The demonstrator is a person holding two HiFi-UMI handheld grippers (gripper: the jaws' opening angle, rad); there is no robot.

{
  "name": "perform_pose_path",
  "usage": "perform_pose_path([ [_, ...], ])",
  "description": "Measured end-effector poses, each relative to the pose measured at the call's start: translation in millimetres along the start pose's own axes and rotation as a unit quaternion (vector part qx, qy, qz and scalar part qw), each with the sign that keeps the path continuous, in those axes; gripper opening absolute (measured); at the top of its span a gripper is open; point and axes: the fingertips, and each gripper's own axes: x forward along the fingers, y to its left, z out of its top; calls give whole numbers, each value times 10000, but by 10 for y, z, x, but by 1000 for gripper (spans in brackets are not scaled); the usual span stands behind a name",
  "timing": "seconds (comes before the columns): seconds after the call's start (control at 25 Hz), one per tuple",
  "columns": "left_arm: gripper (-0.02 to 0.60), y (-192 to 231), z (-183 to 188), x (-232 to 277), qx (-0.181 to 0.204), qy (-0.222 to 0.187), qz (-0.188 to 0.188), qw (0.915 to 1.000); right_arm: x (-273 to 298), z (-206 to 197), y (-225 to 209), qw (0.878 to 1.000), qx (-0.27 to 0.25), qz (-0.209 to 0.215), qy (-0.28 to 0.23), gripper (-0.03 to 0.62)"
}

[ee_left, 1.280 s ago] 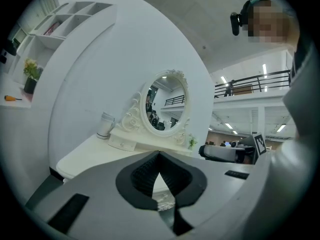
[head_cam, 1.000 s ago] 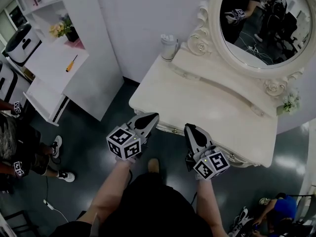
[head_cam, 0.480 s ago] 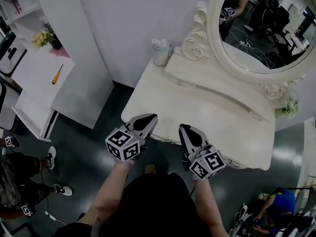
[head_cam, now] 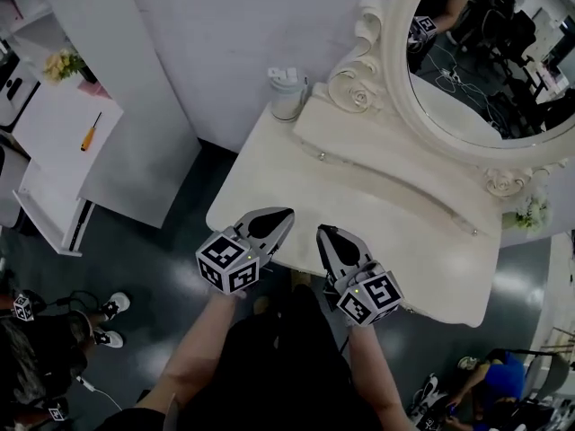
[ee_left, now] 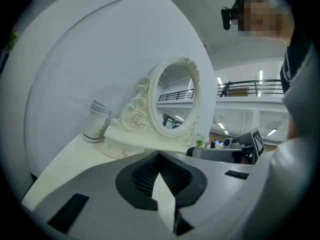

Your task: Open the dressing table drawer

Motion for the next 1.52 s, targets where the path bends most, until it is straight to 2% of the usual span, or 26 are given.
perform_pose_path([
  [0.4,6,269,29,579,-48,149,94,9998,398,4,-480,9989,172,359,264,5],
  [0.88,7,604,-104,1135,-98,367,175,9991,690,-40,-1033,9976,284,330,529,5],
  [1.32,9,1018,-131,1481,130,541,548,9969,877,-77,-1368,9957,503,401,672,5],
  [1.52,98,1132,-203,1553,248,882,808,9925,894,-124,-1418,9949,615,375,702,5],
])
